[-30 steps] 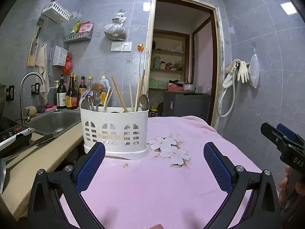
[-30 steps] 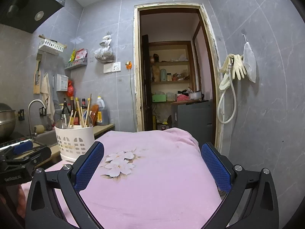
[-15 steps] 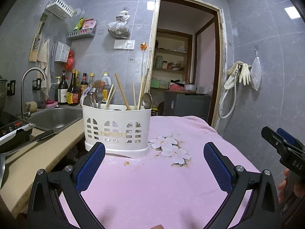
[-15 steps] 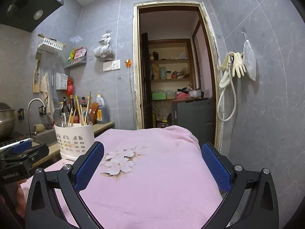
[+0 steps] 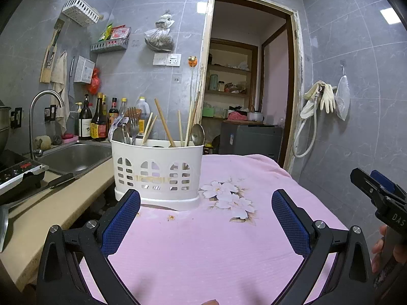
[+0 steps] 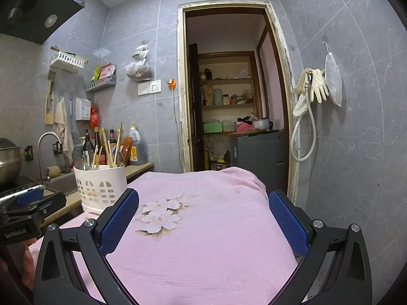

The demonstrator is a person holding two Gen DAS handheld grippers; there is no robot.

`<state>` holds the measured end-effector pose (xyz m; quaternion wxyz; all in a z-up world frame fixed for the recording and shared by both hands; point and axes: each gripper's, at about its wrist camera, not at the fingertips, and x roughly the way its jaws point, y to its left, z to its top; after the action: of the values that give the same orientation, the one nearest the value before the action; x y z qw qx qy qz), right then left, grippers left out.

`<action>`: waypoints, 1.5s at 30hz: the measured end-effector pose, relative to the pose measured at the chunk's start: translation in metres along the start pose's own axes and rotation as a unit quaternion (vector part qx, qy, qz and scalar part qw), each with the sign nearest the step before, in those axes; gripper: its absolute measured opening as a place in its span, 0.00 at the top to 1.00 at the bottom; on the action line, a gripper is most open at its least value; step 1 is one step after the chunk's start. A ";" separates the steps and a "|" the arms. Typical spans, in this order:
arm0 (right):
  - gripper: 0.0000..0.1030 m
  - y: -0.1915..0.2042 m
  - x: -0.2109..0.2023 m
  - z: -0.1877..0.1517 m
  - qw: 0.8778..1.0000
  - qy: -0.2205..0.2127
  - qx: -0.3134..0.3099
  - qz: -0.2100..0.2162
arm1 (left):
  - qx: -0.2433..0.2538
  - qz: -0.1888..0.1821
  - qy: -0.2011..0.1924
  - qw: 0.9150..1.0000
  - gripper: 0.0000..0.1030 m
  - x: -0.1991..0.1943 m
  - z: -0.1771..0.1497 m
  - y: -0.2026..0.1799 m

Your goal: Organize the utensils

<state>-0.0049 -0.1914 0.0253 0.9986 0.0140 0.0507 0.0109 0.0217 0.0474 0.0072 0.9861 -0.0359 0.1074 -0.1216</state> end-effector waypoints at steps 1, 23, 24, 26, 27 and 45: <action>0.00 0.000 0.000 0.000 1.000 0.000 0.000 0.000 | -0.001 0.000 0.000 1.000 0.02 0.000 0.000 0.001; 0.00 0.006 -0.002 0.001 1.000 0.003 0.000 0.003 | -0.007 0.002 0.002 1.000 0.02 0.001 0.000 0.004; 0.00 0.007 -0.002 0.001 1.000 0.004 0.000 0.003 | -0.007 0.002 0.002 1.000 0.02 0.001 -0.001 0.005; 0.00 0.007 -0.001 0.001 1.000 0.005 0.000 0.004 | -0.007 0.001 0.003 1.000 0.02 0.001 -0.001 0.005; 0.00 0.008 -0.002 0.001 1.000 0.005 0.000 0.004 | -0.007 0.001 0.003 1.000 0.02 0.001 -0.001 0.004; 0.00 0.010 -0.001 0.000 1.000 0.009 0.001 0.005 | 0.002 0.018 -0.002 1.000 0.02 0.000 -0.003 0.003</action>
<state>-0.0062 -0.1813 0.0253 0.9980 0.0149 0.0594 0.0160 0.0213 0.0503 0.0041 0.9884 -0.0323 0.1060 -0.1039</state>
